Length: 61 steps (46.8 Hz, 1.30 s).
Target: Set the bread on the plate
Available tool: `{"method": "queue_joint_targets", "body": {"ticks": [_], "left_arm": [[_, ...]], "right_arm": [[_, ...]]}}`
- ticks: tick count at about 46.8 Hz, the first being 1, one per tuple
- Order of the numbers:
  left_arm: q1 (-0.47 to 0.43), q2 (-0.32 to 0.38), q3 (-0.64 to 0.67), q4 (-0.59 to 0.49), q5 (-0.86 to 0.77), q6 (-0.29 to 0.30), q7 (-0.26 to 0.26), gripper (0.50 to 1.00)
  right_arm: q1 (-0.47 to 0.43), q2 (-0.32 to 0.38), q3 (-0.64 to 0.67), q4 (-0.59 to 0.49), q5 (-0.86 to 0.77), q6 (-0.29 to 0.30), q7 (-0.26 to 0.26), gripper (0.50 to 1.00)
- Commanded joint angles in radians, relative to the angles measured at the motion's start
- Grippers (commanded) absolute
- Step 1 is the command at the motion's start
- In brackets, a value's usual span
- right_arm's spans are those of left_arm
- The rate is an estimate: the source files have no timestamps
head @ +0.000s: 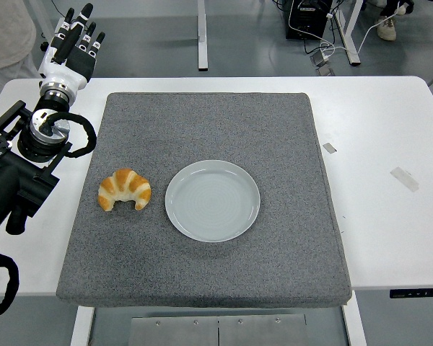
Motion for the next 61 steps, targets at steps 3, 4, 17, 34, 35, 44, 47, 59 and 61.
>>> {"method": "queue_joint_targets", "body": {"ticks": [3, 4, 17, 34, 35, 44, 47, 59, 61], "left_arm": [[-0.008, 0.003, 0.001, 0.0, 0.0, -0.001, -0.004, 0.983], [-0.01, 0.003, 0.001, 0.0, 0.002, -0.001, -0.007, 0.983], [-0.025, 0.05, 0.136, -0.008, 0.101, -0.113, -0.002, 0.981], [-0.086, 0.187, 0.435, -0.012, 0.428, -0.338, -0.027, 0.975], [-0.088, 0.196, 0.441, -0.012, 0.452, -0.352, -0.033, 0.975], [-0.095, 0.245, 0.492, -0.017, 0.689, -0.435, -0.07, 0.977], [-0.099, 0.267, 0.527, -0.025, 0.777, -0.466, -0.108, 0.975], [-0.125, 0.399, 0.762, -0.178, 1.11, -0.48, -0.306, 0.971], [-0.134, 0.402, 0.785, -0.18, 1.159, -0.48, -0.333, 0.969]], "right_arm": [[0.0, 0.0, 0.0, 0.0, 0.0, 0.0, 0.0, 1.0], [0.0, 0.0, 0.0, 0.0, 0.0, 0.0, 0.0, 1.0], [0.0, 0.0, -0.002, 0.0, 0.0, 0.0, 0.0, 1.0], [0.0, 0.0, -0.003, 0.0, 0.0, 0.0, 0.0, 1.0], [0.0, 0.0, -0.003, 0.0, 0.0, 0.0, 0.0, 1.0], [0.002, 0.0, -0.005, 0.0, 0.0, 0.0, 0.0, 1.0], [0.003, 0.0, -0.003, 0.0, 0.0, 0.0, 0.0, 1.0], [0.003, 0.0, -0.003, 0.0, 0.0, 0.0, 0.0, 1.0], [0.003, 0.0, -0.005, 0.0, 0.0, 0.0, 0.0, 1.0]]}}
